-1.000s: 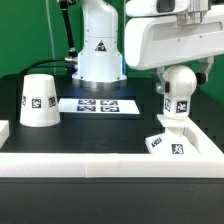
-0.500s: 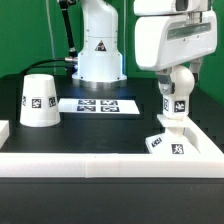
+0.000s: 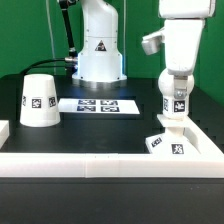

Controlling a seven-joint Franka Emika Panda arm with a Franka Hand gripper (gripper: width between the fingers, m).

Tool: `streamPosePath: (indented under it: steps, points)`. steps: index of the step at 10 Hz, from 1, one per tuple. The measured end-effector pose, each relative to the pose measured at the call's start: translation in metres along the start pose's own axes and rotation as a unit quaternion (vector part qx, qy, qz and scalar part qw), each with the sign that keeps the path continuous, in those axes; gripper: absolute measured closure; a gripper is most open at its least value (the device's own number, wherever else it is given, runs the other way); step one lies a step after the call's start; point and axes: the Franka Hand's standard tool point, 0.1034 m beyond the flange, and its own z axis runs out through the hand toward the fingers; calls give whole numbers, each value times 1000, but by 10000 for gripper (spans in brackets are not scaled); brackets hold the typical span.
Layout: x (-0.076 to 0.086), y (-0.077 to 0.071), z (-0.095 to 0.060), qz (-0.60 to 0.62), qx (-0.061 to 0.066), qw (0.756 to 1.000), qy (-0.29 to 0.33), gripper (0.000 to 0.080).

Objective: Assemble lamp

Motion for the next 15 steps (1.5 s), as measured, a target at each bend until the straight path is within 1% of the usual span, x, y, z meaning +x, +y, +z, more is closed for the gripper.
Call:
streamPosePath:
  steps: [2,4,5,6,7,9,10,11,13,15]
  points:
    - [-3,1,0,-39,-2,999,-4,101]
    - [-7,2,0,-27,-3,1000,-4,101]
    - [-9,3,1,-26,-2,1000,-4,130]
    - [-9,3,1,-26,-2,1000,-4,130]
    - [-9,3,1,-24,-2,1000,-4,226]
    - [-9,3,1,-6,-2,1000,-4,226]
    - [-9,2,1,23,-2,1000,-4,226]
    - [-9,2,1,98,-1,995,-3,226]
    - [-9,2,2,216,-1,976,-3,226]
    - [-9,2,2,274,-1,962,-3,226]
